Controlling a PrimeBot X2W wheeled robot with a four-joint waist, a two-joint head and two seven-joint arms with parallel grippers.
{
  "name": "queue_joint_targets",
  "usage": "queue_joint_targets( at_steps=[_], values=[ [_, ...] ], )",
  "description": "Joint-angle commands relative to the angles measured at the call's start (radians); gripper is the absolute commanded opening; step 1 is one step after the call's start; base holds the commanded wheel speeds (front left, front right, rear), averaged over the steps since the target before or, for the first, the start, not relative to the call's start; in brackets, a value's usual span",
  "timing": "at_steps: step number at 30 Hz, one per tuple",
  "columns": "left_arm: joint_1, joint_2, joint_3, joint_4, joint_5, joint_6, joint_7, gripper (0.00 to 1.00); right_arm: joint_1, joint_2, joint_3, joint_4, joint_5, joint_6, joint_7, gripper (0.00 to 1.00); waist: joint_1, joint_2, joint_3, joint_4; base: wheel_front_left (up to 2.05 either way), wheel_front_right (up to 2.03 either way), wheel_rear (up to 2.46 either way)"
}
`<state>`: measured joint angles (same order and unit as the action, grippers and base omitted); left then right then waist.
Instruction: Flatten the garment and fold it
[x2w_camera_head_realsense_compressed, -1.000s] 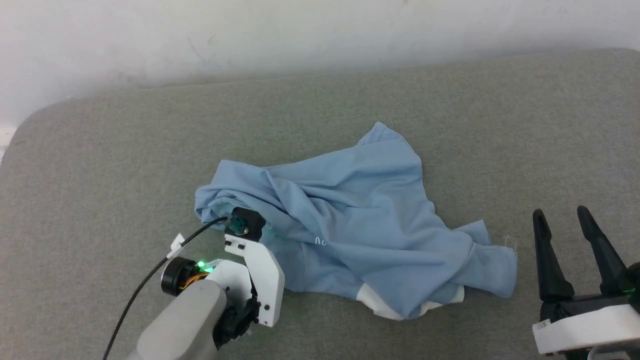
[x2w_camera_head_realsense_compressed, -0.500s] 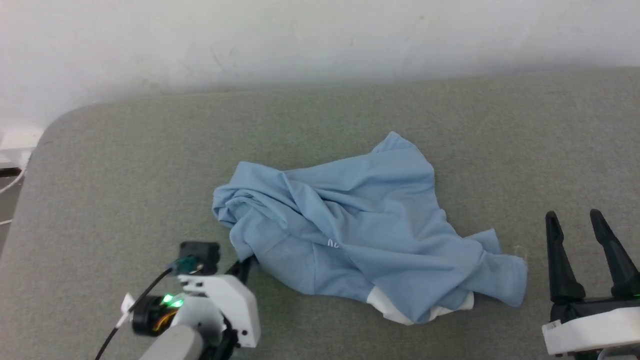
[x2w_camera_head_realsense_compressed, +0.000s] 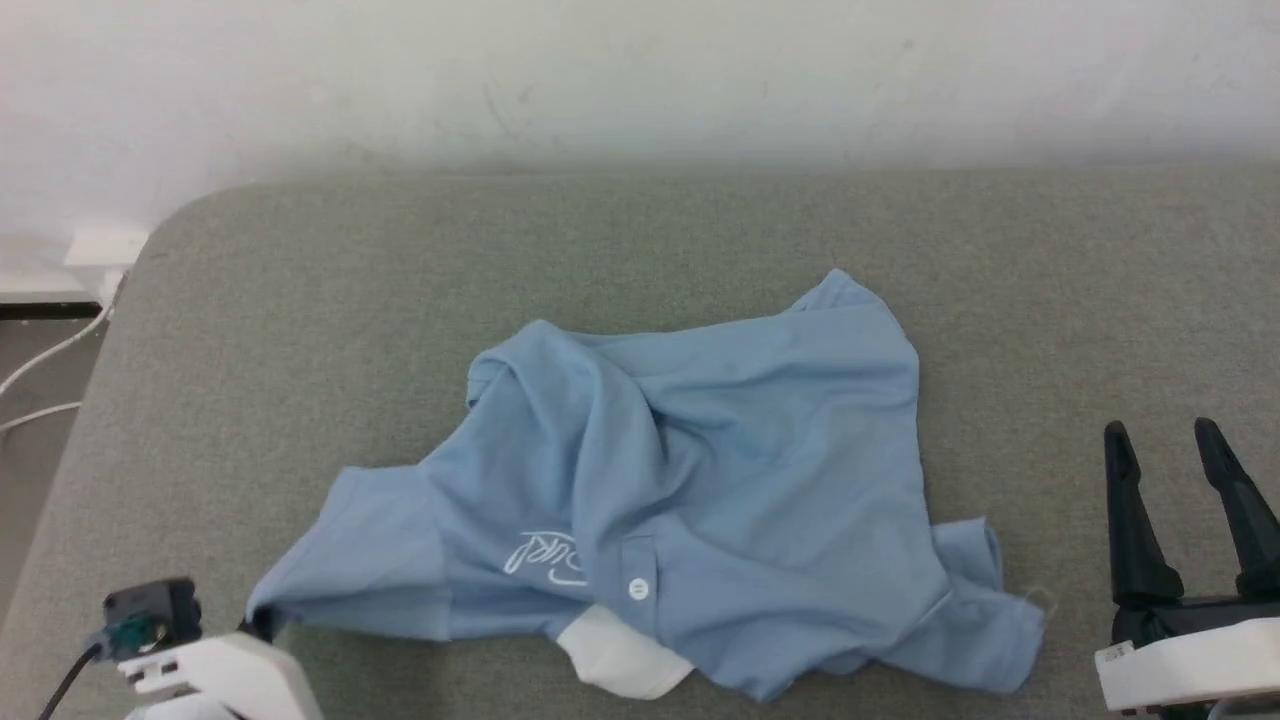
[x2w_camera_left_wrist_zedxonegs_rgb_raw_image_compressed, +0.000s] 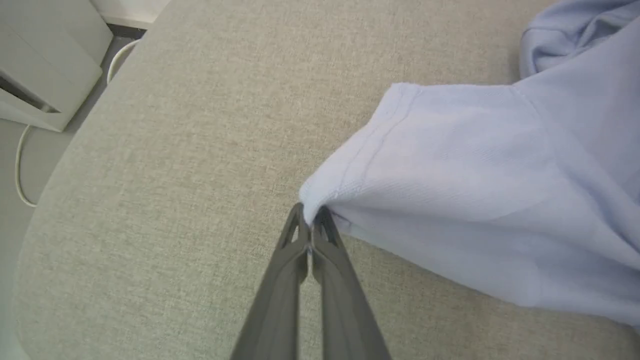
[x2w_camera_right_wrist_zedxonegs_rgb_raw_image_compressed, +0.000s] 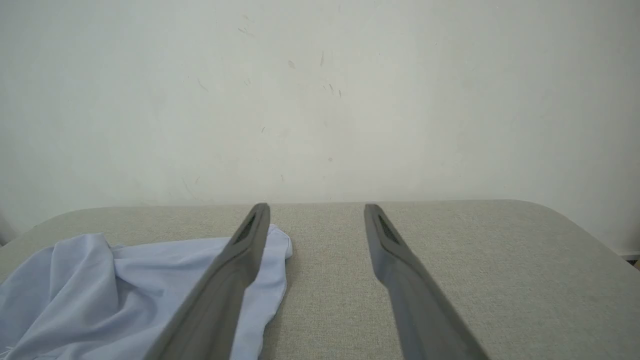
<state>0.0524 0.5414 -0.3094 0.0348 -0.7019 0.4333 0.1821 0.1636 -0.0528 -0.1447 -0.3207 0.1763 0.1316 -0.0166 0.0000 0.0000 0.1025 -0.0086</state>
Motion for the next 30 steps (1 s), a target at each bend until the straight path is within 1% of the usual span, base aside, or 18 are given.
queue_joint_targets(
  at_steps=[1,5,6,7,8,10,13,18,21,25,30],
  values=[
    [0.026,0.004,0.016,0.019,-0.023,0.007,0.008,0.0,-0.005,0.003,0.003,-0.002,0.002,-0.001,0.002,1.0,0.0,0.0,0.009,-0.003,0.0,0.0,0.0],
    [0.039,-0.031,0.022,0.077,-0.063,-0.02,-0.01,0.0,-0.011,0.003,0.004,0.007,0.008,-0.001,-0.004,1.0,0.0,0.0,0.023,-0.016,0.0,0.0,0.0],
    [0.036,-0.046,0.025,0.088,-0.073,-0.029,-0.022,0.02,-0.011,0.003,0.004,0.011,0.01,-0.001,-0.006,1.0,0.0,0.0,0.023,-0.017,0.0,0.0,0.0],
    [0.032,-0.057,0.028,0.097,-0.079,-0.035,-0.034,0.85,-0.011,0.003,0.004,0.013,0.011,-0.001,-0.007,1.0,0.0,0.0,0.023,-0.018,0.0,0.0,0.0],
    [0.028,-0.064,0.029,0.103,-0.081,-0.041,-0.046,1.0,-0.009,0.003,0.003,0.015,0.012,-0.001,-0.008,1.0,0.0,0.0,0.023,-0.019,0.0,0.0,0.0],
    [0.017,-0.069,0.032,0.112,-0.086,-0.054,-0.06,1.0,-0.008,0.003,0.0,0.017,0.013,-0.001,-0.009,1.0,0.0,0.0,0.021,-0.019,0.0,0.0,0.0],
    [0.002,-0.054,0.043,0.1,-0.097,-0.075,-0.058,1.0,-0.006,0.003,-0.003,0.018,0.013,-0.001,-0.007,1.0,0.0,0.0,0.014,-0.019,0.0,0.0,0.0],
    [-0.028,0.005,0.057,0.044,-0.111,-0.105,-0.008,1.0,-0.004,0.003,-0.005,0.02,0.016,-0.001,-0.004,1.0,0.0,0.0,0.005,-0.015,0.0,0.0,0.0],
    [-0.054,0.051,0.04,0.022,-0.114,-0.124,0.068,1.0,-0.004,0.003,-0.002,0.022,0.018,-0.001,-0.003,1.0,0.0,0.0,0.006,-0.016,0.0,0.0,0.0],
    [-0.093,0.101,-0.011,0.05,-0.131,-0.165,0.207,1.0,-0.012,0.003,0.011,0.024,0.016,-0.001,-0.002,1.0,0.0,0.0,0.014,-0.031,0.0,0.0,0.0],
    [-0.115,0.118,-0.053,0.124,-0.171,-0.208,0.333,1.0,-0.014,0.003,0.014,0.033,0.018,-0.001,-0.001,1.0,0.0,0.0,0.026,-0.06,0.0,0.0,0.0]
  ],
)
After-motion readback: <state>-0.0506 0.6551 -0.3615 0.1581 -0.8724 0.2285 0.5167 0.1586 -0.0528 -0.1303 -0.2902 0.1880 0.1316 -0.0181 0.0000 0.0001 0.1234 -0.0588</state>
